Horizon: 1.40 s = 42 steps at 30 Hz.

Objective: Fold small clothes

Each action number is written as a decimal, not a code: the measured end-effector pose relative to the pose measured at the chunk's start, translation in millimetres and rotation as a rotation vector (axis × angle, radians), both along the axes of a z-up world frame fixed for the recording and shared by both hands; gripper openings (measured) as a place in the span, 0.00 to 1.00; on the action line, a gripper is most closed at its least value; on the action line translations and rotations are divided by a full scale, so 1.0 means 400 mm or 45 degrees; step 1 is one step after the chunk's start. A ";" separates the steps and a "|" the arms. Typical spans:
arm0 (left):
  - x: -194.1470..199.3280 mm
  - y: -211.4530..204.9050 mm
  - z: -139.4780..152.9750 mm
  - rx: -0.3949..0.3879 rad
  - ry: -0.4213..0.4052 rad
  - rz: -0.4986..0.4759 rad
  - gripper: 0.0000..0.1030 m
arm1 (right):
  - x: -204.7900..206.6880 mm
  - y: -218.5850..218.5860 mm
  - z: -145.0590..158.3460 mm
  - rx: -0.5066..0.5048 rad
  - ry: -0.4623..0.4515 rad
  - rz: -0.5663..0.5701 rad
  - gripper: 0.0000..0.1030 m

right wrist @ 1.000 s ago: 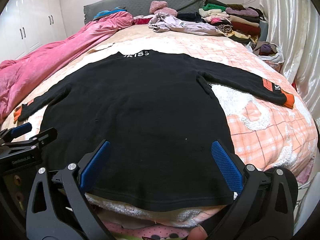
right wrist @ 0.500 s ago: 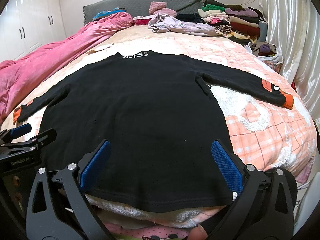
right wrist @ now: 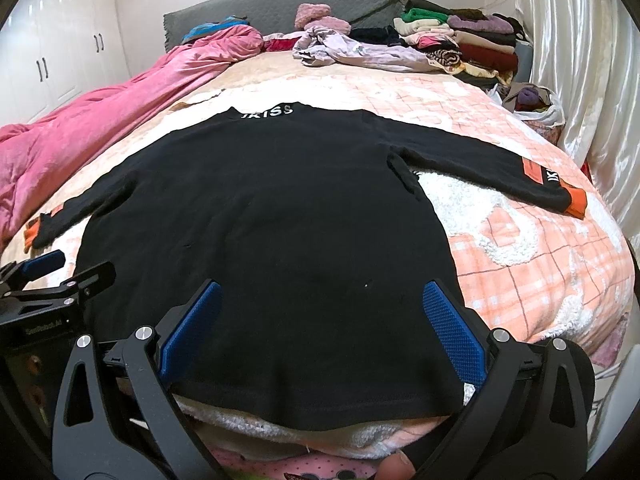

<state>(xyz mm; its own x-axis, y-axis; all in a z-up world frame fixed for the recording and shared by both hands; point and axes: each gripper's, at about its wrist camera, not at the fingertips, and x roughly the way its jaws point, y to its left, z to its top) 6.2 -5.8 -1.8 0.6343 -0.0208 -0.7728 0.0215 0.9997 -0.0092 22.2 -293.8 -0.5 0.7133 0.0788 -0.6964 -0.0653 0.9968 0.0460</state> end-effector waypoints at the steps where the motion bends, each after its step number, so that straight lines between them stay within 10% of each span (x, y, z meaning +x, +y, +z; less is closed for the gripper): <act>1: 0.004 -0.004 0.000 0.001 0.000 -0.005 0.96 | 0.004 -0.001 -0.001 -0.005 0.001 -0.003 0.92; 42: 0.502 -0.249 0.031 -0.043 0.039 -0.237 0.96 | 0.391 -0.621 0.000 0.072 0.053 -0.689 0.92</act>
<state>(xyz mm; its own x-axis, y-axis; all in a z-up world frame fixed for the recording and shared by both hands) 207.1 -105.5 10.4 0.5934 -0.1621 -0.7884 0.2054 0.9776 -0.0465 178.7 -542.4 -0.4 0.6341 -0.2536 -0.7305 0.4593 0.8835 0.0921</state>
